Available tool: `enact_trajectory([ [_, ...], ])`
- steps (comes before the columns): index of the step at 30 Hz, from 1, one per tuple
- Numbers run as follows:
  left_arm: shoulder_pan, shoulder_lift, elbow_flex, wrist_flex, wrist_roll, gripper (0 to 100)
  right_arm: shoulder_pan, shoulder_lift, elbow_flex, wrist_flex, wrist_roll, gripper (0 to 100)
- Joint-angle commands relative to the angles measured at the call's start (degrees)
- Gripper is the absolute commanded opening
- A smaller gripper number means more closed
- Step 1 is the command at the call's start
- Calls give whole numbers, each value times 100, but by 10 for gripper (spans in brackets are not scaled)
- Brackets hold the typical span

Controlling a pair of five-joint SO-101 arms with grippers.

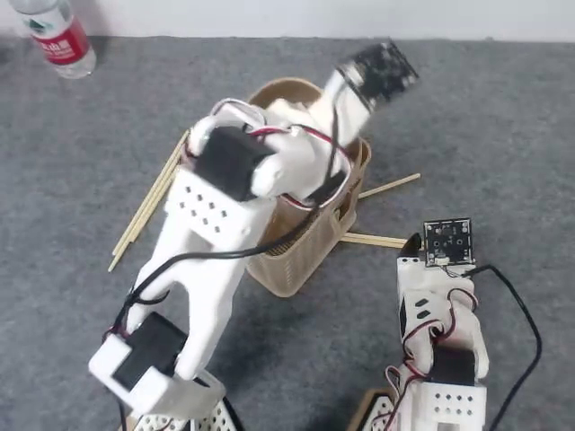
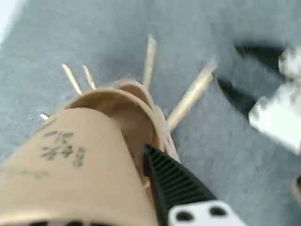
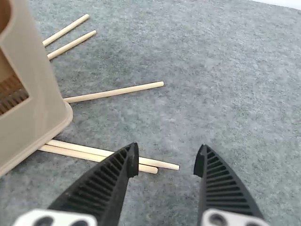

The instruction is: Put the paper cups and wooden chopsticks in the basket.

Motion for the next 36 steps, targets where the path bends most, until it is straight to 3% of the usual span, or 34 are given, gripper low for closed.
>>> enact_trajectory([
  [1, 132, -149, -488, -97, 369, 171, 48, -84, 105, -92, 62, 209],
  [4, 149, -149, -453, -70, 378, 228, 48, -84, 105, -92, 62, 209],
  [15, 132, -211, -505, -53, 580, 213, 48, -84, 105, -84, 62, 209],
  [27, 237, -149, -681, -765, 1055, 213, 48, -84, 105, -66, 70, 209],
  [36, -316, -149, -497, -1055, 1046, 213, 48, -84, 105, -75, 70, 209],
])
